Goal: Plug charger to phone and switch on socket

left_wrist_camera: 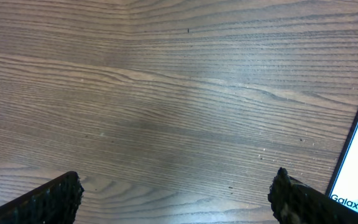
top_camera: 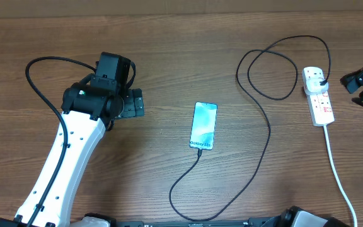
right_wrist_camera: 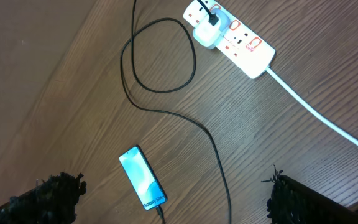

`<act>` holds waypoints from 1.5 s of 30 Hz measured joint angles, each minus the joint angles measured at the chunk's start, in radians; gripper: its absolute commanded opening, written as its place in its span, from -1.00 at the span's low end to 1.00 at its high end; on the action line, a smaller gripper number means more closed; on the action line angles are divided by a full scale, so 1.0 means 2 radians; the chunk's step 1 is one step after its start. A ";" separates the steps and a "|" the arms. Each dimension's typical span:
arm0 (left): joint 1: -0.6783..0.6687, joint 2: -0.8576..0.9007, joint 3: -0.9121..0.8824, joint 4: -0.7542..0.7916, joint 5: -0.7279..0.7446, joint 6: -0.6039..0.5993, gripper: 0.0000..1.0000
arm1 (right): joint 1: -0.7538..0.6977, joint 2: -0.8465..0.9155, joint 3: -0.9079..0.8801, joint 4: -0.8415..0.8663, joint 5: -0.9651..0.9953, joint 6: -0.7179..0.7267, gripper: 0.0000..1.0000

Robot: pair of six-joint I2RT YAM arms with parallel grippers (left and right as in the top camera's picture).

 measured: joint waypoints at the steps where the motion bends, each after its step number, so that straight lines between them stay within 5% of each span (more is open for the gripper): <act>1: 0.000 0.000 0.000 0.000 0.000 0.000 1.00 | 0.000 0.000 0.000 0.000 0.000 0.000 1.00; 32: 0.000 -0.020 -0.002 0.007 -0.004 0.000 0.99 | 0.000 0.001 0.000 0.000 0.000 0.000 1.00; 38: 0.000 -0.091 -0.040 0.089 -0.004 -0.001 1.00 | 0.000 0.001 0.000 0.000 0.000 0.000 1.00; 45: 0.000 -0.194 -0.187 0.262 0.011 -0.001 0.99 | 0.000 0.001 0.000 0.000 0.000 0.000 1.00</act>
